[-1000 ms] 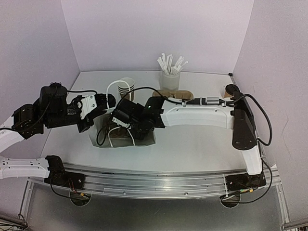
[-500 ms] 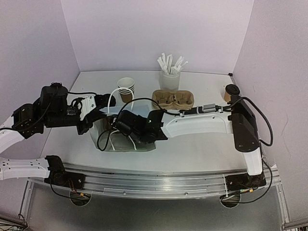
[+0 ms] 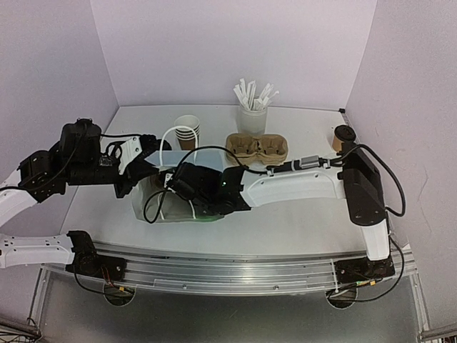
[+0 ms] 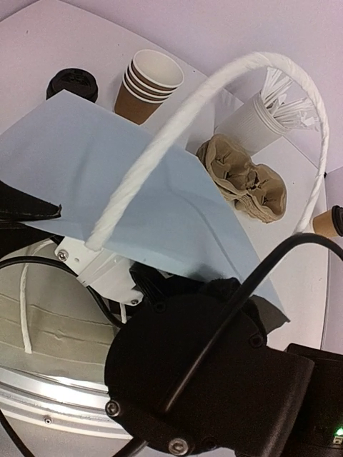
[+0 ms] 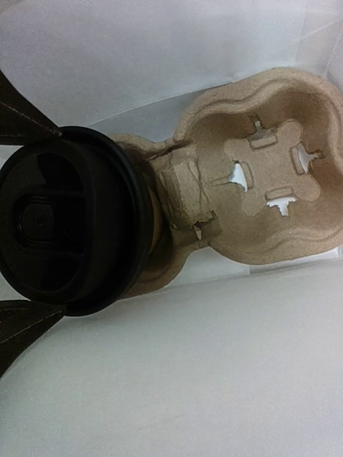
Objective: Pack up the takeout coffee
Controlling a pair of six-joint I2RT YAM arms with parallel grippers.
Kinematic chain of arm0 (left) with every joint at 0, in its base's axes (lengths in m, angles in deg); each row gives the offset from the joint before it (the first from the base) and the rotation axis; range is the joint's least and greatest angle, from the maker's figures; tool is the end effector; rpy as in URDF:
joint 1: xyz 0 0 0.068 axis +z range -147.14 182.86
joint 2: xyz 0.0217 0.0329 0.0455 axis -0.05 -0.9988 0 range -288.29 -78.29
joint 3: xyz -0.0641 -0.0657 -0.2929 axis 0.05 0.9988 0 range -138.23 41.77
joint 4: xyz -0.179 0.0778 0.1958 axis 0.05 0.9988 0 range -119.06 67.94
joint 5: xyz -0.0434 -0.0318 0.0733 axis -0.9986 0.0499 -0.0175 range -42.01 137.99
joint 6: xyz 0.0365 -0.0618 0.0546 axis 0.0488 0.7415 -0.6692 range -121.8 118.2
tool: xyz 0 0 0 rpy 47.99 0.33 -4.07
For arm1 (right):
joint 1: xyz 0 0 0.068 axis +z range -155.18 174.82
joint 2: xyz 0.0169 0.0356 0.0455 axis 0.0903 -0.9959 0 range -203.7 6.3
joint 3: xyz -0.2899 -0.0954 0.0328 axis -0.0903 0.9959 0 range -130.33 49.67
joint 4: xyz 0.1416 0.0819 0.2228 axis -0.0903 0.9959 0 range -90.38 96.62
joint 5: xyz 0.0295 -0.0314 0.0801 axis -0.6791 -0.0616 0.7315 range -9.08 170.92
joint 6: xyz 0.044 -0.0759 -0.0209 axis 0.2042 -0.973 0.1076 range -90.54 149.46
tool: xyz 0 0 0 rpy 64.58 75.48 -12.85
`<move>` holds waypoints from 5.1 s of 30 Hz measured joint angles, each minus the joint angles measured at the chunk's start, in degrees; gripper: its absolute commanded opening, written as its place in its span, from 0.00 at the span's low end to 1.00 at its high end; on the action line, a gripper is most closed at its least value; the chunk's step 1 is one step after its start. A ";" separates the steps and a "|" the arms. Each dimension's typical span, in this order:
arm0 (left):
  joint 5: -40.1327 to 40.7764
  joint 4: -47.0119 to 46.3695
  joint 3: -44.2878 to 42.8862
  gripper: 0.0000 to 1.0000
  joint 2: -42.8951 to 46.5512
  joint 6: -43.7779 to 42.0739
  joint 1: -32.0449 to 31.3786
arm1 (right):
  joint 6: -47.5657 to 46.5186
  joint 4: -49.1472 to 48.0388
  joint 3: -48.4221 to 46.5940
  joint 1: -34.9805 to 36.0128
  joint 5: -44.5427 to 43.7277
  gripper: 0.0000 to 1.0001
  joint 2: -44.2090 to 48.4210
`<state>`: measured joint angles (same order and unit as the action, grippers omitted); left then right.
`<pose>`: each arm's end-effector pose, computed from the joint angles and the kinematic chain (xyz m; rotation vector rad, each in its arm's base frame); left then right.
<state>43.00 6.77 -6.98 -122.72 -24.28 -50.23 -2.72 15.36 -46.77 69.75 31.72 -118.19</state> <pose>0.1106 -0.1591 0.3218 1.3556 1.6629 -0.4071 0.1991 0.5050 0.2027 -1.4098 1.5383 -0.5546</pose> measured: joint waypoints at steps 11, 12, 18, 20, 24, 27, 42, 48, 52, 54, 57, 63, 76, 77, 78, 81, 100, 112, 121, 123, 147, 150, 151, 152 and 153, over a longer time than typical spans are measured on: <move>-2.63 0.59 -1.14 0.00 -1.67 3.25 1.30 | -3.10 -2.75 3.33 0.07 -0.12 0.22 1.18; -2.89 0.73 -1.14 0.00 -1.73 3.53 1.37 | -3.26 -2.86 3.36 0.07 -0.12 0.22 1.18; -4.10 0.81 -1.16 0.00 -1.79 5.11 2.31 | -3.85 -4.03 3.95 -0.02 1.22 0.27 1.24; -4.35 1.13 -1.16 0.00 -2.08 5.80 2.72 | -3.66 -4.52 4.93 -0.07 2.37 0.31 1.29; -5.51 1.59 -1.18 0.00 -2.67 6.53 3.62 | -1.90 -4.80 6.52 -0.61 3.70 0.51 1.58; -5.78 1.68 -1.58 0.00 -2.89 7.15 4.03 | -0.65 -4.10 6.62 -1.04 5.45 0.56 2.32; -4.97 1.66 -4.57 0.00 -5.13 7.51 4.37 | 0.97 4.39 4.63 -0.65 10.29 0.93 5.39; -3.16 1.69 -5.65 0.00 -6.71 6.10 4.37 | 1.00 7.57 3.64 -0.36 15.21 0.95 8.33; -1.80 1.55 -5.97 0.00 -6.99 4.03 4.34 | 1.35 9.34 2.41 0.08 18.17 0.95 9.04; -1.09 1.35 -5.99 0.00 -6.99 3.26 4.34 | 1.35 9.63 1.81 0.57 18.85 0.95 9.05; -0.01 1.17 -5.99 0.00 -6.99 2.42 4.36 | 1.27 10.02 0.58 1.49 19.24 0.95 9.05; 1.49 0.98 -5.99 0.00 -7.06 1.52 4.34 | 0.98 10.28 -3.44 2.86 19.03 0.94 9.13; 5.20 0.23 -5.99 0.00 -7.41 1.12 4.37 | -7.79 10.05 -1.34 4.76 5.88 0.93 13.32; 5.28 0.23 -5.99 0.00 -7.41 1.03 4.37 | -8.71 10.06 -1.17 4.83 4.39 0.93 13.48; 5.35 0.23 -5.99 0.00 -7.43 0.98 4.37 | -9.90 10.06 -1.12 4.90 2.75 0.93 13.58; 5.71 0.23 -5.97 0.00 -7.41 0.93 4.40 | -12.99 10.06 -1.10 5.11 -2.33 0.93 13.72; 5.66 0.12 -5.75 0.00 -7.35 -0.06 4.41 | -16.41 7.40 -1.39 5.25 -16.95 0.93 17.24; 5.61 -0.19 -5.12 0.00 -6.41 -0.78 4.41 | 6.65 6.99 -2.63 -1.03 -16.40 0.97 26.56; 5.61 -0.47 -4.40 0.00 -4.76 -1.97 4.41 | 37.29 21.29 -3.58 -21.25 -8.81 0.96 40.31; 5.61 -0.52 -4.33 0.00 -4.19 -2.19 4.41 | 44.39 28.32 -5.97 -29.73 -2.85 0.98 38.69; 5.67 -2.01 -5.55 0.00 -7.12 -2.79 4.41 | 49.30 50.13 -23.93 -74.74 34.54 0.95 0.34; 5.84 -2.32 -5.55 0.00 -7.15 -2.82 4.41 | 47.60 50.24 -27.22 -75.91 35.46 0.93 -2.57; 6.01 -2.39 -5.55 0.00 -7.15 -2.82 4.41 | 46.95 50.30 -28.32 -76.42 35.50 0.92 -3.44; 6.18 -2.43 -5.55 0.00 -7.15 -2.82 4.41 | 46.36 50.31 -29.11 -76.86 35.56 0.91 -4.10; 6.36 -2.46 -5.55 0.00 -7.15 -2.83 4.41 | 45.84 50.37 -29.76 -77.29 35.64 0.91 -4.67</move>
<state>49.35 4.30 -12.54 -129.86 -27.11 -45.82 43.12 65.73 -76.53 -7.54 67.36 -122.85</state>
